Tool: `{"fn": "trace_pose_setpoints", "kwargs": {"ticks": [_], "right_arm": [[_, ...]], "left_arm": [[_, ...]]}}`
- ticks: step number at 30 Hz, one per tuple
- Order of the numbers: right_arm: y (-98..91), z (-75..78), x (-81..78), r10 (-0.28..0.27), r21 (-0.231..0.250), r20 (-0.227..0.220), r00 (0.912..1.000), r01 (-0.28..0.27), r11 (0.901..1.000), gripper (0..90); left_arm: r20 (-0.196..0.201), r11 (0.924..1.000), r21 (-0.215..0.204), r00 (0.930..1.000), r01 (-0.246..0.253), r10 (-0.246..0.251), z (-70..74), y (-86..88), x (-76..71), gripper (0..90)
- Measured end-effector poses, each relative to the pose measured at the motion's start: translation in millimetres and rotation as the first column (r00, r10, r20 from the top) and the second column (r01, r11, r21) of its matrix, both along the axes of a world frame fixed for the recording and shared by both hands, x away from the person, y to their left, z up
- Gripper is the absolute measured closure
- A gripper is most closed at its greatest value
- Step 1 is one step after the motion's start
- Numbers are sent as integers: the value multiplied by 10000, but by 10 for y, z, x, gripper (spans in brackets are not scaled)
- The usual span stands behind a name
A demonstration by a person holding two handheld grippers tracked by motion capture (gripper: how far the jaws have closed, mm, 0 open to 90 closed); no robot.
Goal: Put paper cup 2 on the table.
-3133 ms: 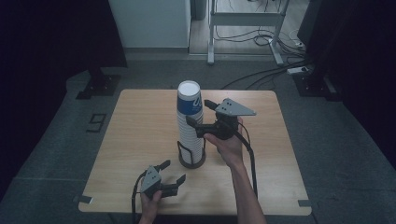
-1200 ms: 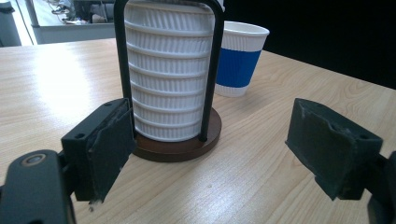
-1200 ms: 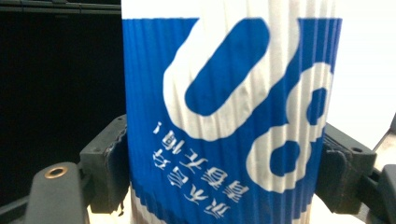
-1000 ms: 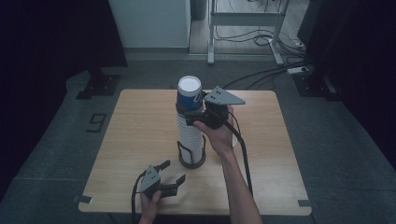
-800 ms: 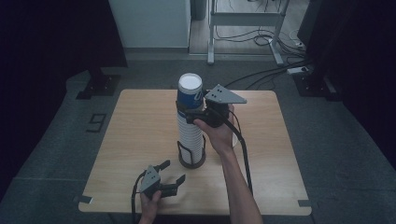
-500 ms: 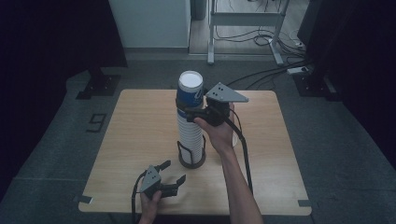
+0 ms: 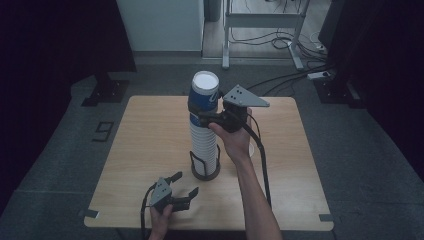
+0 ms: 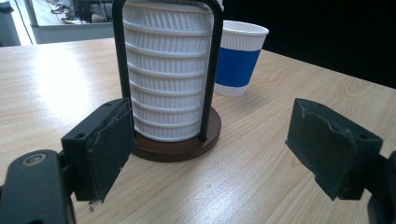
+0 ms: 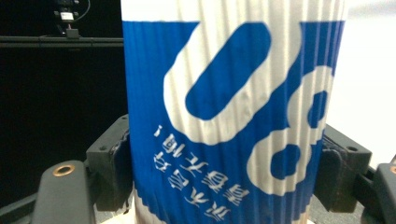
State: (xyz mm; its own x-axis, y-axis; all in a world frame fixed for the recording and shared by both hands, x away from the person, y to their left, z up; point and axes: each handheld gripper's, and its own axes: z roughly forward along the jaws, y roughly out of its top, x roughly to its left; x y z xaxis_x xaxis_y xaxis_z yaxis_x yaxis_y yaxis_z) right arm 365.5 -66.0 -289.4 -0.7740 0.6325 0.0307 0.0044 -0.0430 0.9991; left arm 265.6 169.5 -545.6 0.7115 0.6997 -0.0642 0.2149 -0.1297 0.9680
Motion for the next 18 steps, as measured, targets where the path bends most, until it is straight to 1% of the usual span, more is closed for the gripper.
{"fn": "trace_pose_setpoints", "kwargs": {"ticks": [2, 6, 9, 10, 13, 15, 18], "right_arm": [[0, 15, -5, -6, 53, 48, 10000, 6, 10000, 211], [-5, 41, -2, -5, 12, 195, 9998, 4, 10000, 212], [0, 66, 7, -27, 120, 190, 9998, 25, 9999, 214], [4, 75, 9, 6, 222, 204, 9998, -10, 9998, 214], [2, 115, -3, -5, 228, 314, 9995, -2, 9997, 215], [-12, 140, -13, 50, 377, 316, 9995, -62, 9993, 216], [-34, 177, -32, 63, 387, 347, 9994, -77, 9992, 218]], "left_arm": [[12, 10000, 13, 10000, 7, -7, 0, 0, -1, 143], [-1, 10000, 88, 10000, -15, 15, 1, -10, 0, 143], [12, 10000, 57, 10000, 45, -45, 1, -5, -1, 142], [12, 10000, 56, 10000, 36, -36, 1, -4, -2, 142], [59, 10000, 31, 10000, 15, -15, 0, -2, -6, 143], [41, 10000, 29, 10000, 10, -10, 0, -2, -5, 142], [67, 10000, 41, 10000, 12, -12, 0, -3, -7, 142]]}}
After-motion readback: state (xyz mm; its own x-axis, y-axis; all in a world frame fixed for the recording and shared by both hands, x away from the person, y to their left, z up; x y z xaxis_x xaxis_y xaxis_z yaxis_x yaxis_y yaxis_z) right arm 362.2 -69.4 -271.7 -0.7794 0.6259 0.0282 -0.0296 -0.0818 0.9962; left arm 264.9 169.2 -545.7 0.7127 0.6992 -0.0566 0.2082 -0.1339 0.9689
